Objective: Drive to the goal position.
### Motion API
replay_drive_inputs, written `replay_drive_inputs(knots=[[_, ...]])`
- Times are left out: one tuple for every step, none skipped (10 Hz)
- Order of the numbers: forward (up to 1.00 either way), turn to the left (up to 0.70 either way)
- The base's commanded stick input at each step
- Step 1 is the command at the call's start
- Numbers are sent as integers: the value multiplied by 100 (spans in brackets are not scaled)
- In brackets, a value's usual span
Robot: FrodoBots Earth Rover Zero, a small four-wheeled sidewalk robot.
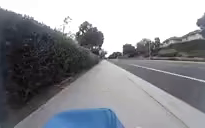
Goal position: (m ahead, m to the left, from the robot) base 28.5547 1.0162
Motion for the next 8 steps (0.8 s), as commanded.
replay_drive_inputs(knots=[[100,0],[100,0],[100,0],[100,0],[100,0],[100,0],[100,0],[100,0]])
